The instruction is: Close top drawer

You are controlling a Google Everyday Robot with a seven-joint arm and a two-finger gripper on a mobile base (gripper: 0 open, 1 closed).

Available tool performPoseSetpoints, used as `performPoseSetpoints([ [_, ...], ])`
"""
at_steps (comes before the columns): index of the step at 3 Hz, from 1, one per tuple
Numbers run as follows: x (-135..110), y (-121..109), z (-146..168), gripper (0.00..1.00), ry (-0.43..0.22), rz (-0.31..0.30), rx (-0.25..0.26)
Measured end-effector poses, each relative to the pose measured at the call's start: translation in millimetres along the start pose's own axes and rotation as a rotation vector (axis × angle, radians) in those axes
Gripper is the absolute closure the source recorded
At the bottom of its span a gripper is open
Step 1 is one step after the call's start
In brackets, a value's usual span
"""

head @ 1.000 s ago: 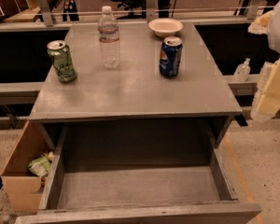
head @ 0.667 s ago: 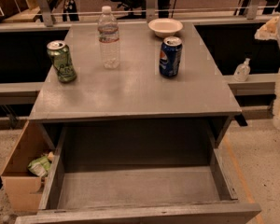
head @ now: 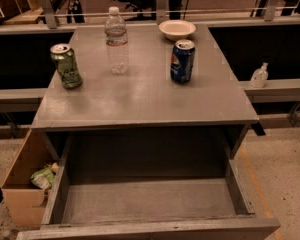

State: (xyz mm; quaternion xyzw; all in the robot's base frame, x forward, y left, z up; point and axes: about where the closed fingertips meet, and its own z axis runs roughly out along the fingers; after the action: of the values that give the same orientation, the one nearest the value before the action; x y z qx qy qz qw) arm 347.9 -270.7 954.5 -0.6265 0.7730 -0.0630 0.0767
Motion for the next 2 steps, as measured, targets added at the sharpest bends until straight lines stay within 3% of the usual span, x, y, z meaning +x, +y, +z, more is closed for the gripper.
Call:
performPoseSetpoints([
  [1,9,44,15,0.00,-0.036,0.067,-0.029],
  [2,7,71,20,0.18,-0.058,0.081,-0.014],
])
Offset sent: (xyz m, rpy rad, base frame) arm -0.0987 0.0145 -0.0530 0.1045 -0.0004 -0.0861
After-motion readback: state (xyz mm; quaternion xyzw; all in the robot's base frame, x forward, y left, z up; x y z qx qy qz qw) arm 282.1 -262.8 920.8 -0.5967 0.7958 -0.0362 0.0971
